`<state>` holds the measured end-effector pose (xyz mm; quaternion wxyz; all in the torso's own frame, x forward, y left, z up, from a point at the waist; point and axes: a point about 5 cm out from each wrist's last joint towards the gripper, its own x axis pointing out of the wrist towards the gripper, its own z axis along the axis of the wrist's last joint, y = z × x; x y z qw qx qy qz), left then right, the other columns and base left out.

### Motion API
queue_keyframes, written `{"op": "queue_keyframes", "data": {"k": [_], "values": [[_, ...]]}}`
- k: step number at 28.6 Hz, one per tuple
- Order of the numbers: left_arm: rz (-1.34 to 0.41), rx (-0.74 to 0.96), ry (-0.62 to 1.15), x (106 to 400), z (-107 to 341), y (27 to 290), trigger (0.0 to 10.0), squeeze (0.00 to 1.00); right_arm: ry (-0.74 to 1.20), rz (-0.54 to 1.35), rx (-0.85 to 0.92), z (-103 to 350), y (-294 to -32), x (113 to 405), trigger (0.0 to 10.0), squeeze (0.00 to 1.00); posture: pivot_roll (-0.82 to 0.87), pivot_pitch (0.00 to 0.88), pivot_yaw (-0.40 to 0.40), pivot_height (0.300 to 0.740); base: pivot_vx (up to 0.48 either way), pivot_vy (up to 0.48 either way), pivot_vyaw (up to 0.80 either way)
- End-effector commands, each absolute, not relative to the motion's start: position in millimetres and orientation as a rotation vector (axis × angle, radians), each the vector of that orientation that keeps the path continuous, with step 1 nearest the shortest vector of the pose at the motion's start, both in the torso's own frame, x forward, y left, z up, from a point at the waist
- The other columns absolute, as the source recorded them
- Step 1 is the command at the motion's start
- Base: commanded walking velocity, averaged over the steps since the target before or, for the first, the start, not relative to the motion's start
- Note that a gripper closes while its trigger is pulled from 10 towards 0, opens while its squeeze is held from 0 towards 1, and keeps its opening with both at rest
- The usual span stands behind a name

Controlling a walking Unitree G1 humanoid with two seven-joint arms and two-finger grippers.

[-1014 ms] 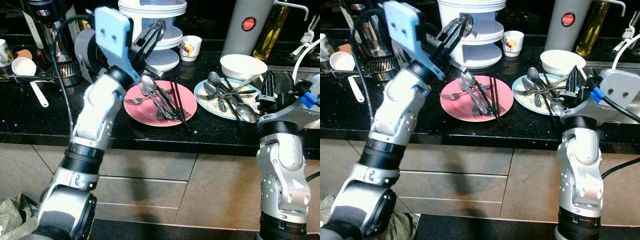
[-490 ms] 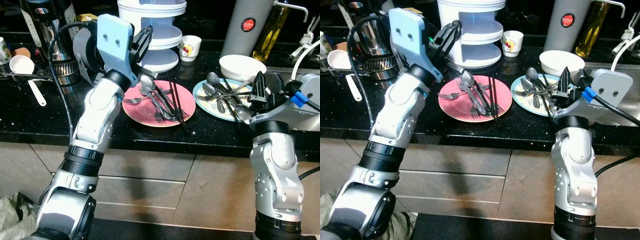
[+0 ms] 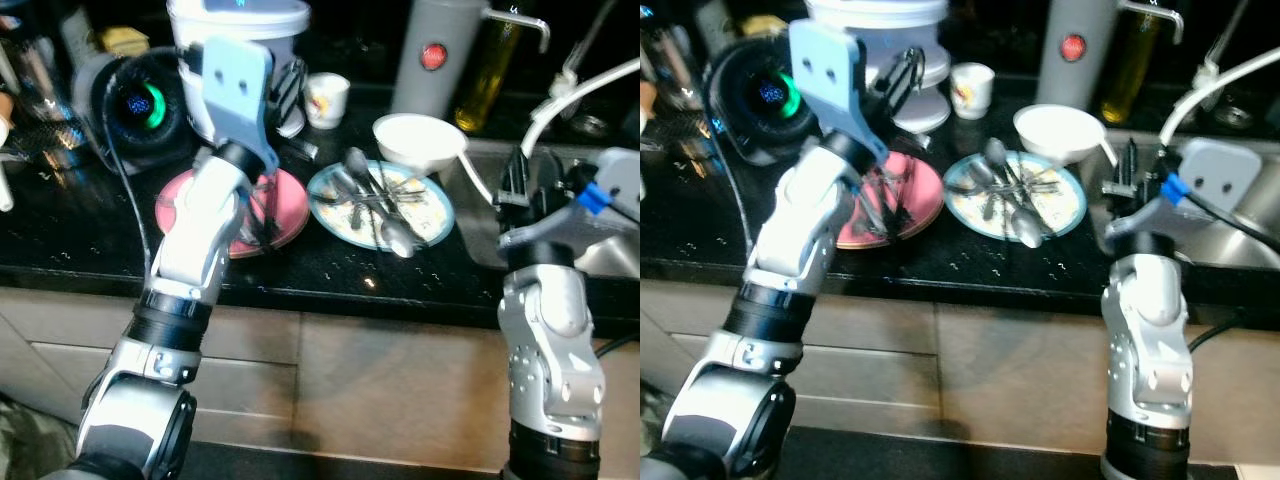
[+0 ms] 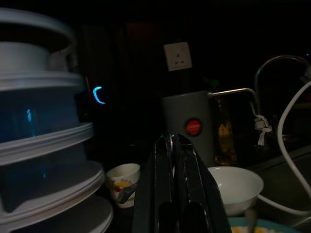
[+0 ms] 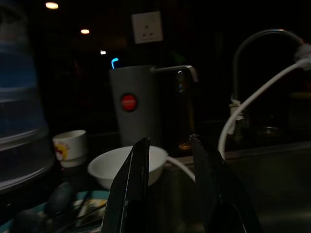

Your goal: Kitchen organization

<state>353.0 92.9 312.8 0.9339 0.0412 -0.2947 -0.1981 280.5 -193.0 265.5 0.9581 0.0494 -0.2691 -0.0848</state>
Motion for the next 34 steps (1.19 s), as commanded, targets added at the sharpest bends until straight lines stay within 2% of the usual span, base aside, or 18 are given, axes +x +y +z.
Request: {"op": "queue_keyframes", "data": {"k": [1, 24, 34], "values": [[-0.405, 0.095, -0.604, 352.5, 313.7, 92.0, 10.0, 0.0, -0.534, -0.183, 0.099, 263.1, -195.9, 280.2, 10.0, 0.0, -0.04, 0.023, 0.008, 0.74, 0.0, -0.442, 0.0], [-0.4, 0.096, -0.598, 353.6, 313.2, 92.5, 10.0, 0.0, -0.526, -0.175, 0.099, 260.5, -194.1, 281.3, 10.0, 0.0, -0.04, 0.019, 0.006, 0.74, 0.0, -0.408, 0.0], [-0.399, 0.076, -0.571, 355.4, 310.6, 92.0, 10.0, 0.0, -0.525, -0.174, 0.099, 260.0, -194.0, 281.6, 10.0, 0.0, -0.04, 0.018, 0.006, 0.74, 0.0, 0.0, 0.0]]}}
